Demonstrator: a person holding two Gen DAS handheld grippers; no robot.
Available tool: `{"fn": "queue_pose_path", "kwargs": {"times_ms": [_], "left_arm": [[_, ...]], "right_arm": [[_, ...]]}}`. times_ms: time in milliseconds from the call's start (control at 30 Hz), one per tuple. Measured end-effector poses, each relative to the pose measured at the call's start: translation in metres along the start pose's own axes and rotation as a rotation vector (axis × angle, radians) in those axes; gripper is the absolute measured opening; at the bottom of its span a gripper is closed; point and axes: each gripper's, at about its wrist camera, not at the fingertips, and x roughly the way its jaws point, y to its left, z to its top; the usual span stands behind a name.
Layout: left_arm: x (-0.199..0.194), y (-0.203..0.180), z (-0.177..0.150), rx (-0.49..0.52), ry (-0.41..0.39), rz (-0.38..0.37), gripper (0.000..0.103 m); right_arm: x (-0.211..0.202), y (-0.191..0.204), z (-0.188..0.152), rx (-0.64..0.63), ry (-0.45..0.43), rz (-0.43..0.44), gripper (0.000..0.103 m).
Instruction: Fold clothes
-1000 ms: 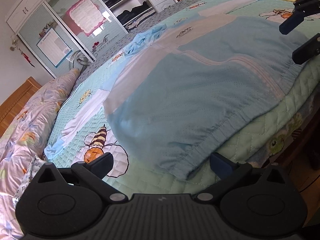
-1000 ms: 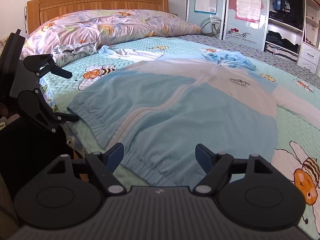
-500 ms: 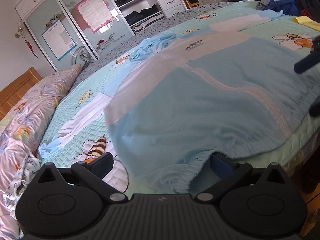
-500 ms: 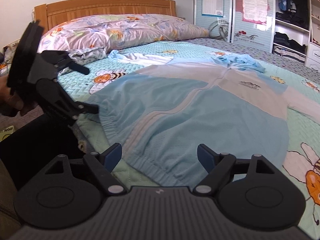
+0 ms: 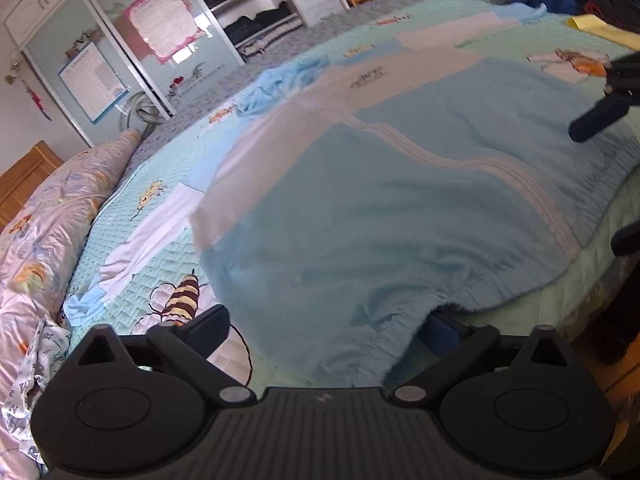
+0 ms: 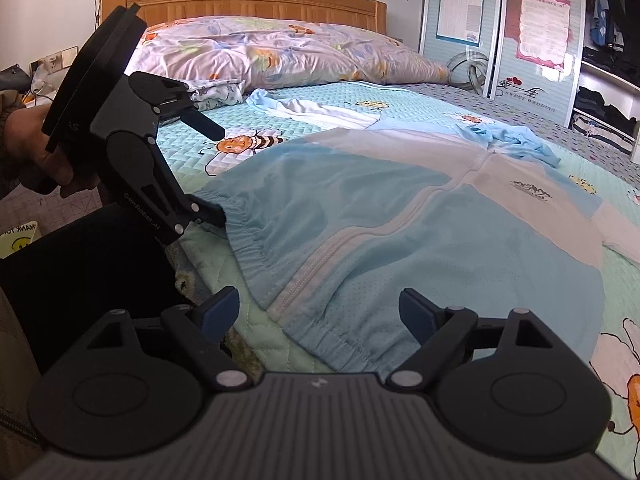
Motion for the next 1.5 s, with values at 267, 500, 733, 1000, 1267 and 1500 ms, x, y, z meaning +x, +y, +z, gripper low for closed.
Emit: {"fn": "queue_pose_path", "kwargs": {"times_ms": [267,500,733,1000,1267,1500], "left_arm": [[0.008,0.014,-0.001,-0.153,0.004,-0.141,0.013],[0.016,0.063,0.001,-0.554,-0.007,-0.265,0.013],[0.026,0.071,0.009,-0.630,0.012,-0.292,0.014],[0.027,0.083,0.006,-0.714,-0.009,-0.316,0.016],[0.025,0.095,-0.002,-0.783,-0.030,-0.315,0.017],[0.026,0.092,-0.004,-0.776,-0.024,-0.318,0.020]], "right_arm": [[-0.003,0.001,-0.001,0.008,-0.013,0.004,0.088],[-0.008,0.002,0.000,-0.004,-0.056,-0.039,0.088],[-0.005,-0.014,0.023,0.210,-0.049,0.385,0.088],[0.055,-0.012,0.015,0.471,0.096,0.546,0.088],[0.031,0.002,0.006,0.323,0.003,0.301,0.088],[0.029,-0.003,0.016,0.195,-0.013,0.152,0.090]]}}
